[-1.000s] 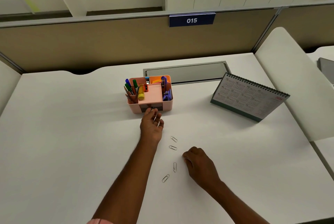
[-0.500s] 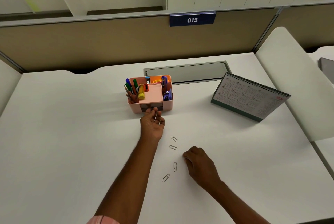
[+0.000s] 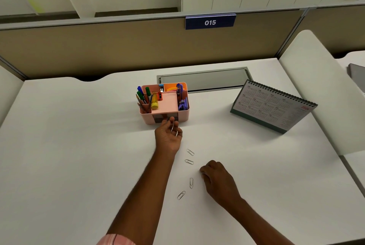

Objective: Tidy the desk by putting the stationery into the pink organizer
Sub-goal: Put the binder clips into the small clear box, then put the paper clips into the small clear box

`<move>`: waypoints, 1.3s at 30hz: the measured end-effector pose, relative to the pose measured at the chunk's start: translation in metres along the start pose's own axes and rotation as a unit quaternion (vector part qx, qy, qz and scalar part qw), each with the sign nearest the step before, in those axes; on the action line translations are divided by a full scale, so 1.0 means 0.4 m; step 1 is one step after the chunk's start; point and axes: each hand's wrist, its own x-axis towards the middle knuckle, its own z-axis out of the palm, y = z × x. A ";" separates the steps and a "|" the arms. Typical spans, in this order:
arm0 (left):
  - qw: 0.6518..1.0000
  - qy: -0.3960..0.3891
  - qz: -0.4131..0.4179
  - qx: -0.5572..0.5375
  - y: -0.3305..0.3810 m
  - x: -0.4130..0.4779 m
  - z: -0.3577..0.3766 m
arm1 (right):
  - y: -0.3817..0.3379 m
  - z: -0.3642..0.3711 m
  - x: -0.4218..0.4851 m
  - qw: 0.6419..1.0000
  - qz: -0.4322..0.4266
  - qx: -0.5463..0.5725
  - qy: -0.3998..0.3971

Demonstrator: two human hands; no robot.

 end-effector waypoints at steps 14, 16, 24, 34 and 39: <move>1.000 -0.004 -0.014 -0.007 0.012 0.013 0.015 | -0.003 -0.003 -0.005 1.000 0.001 0.003 0.006; 1.000 0.001 -0.014 0.024 0.009 0.014 0.018 | -0.003 -0.002 -0.005 1.000 0.002 0.002 0.004; 0.998 0.034 -0.031 0.042 -0.011 -0.003 -0.024 | -0.005 -0.003 -0.008 1.000 0.001 0.000 0.003; 0.998 0.027 -0.033 0.049 -0.030 -0.033 -0.084 | -0.007 0.000 -0.012 1.000 0.002 0.002 0.005; 0.998 0.027 -0.034 0.052 -0.030 -0.040 -0.093 | -0.009 -0.001 -0.016 1.000 -0.002 0.003 0.009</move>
